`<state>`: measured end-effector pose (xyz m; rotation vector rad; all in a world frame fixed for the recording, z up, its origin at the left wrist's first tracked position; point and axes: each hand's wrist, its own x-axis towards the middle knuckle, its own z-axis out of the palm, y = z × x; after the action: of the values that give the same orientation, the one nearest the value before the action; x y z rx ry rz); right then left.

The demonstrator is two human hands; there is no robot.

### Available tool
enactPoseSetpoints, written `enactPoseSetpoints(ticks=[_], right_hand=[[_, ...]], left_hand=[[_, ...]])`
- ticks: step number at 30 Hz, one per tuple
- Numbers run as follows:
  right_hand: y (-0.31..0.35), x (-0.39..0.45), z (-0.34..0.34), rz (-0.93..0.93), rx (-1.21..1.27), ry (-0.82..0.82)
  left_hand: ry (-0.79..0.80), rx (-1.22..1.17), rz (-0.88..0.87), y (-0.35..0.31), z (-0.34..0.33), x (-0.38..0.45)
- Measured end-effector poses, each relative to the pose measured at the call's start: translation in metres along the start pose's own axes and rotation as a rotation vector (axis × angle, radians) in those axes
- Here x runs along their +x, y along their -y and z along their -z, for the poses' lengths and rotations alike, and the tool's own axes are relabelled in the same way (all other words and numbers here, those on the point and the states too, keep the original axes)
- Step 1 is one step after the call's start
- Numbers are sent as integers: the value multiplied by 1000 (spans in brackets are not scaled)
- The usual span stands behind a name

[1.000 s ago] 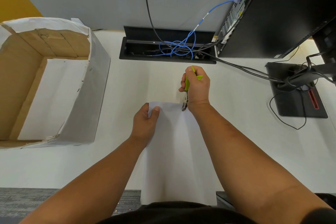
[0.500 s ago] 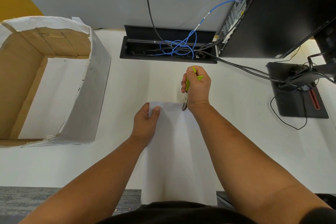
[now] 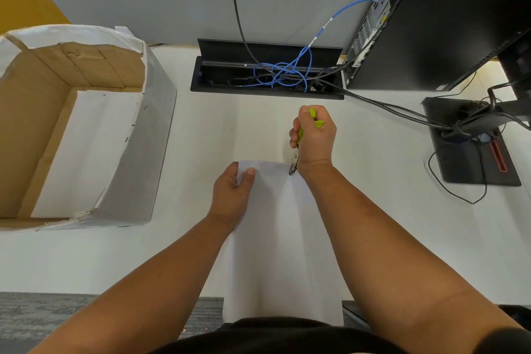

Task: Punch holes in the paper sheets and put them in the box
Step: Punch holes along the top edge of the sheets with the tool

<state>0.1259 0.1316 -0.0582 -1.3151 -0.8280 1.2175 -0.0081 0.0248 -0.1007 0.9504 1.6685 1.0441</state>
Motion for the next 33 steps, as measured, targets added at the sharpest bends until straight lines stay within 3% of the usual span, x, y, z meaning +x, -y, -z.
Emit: enactPoseSetpoints(ticks=[9,12,16,18,25,33], right_hand=[[-2,-1,4,-53,-34,14],[-1,-1,4,-40,-54,35],[-2,-5,1,-35,-51,76],[0,-7,-3,-26,-39,101],[5,-7,-7,-19,-35,123],[5,-6,-3,-16,-8,121]], left_hand=[[5,135,32,-1,-4,2],[14,340,-78,-2,-8,8],[-30,935,-397,-10,-15,11],[-17,1052,-476,-19,-21,11],[80,1047,-346,-25,-25,15],[106,1000,-337,-23,-25,21]])
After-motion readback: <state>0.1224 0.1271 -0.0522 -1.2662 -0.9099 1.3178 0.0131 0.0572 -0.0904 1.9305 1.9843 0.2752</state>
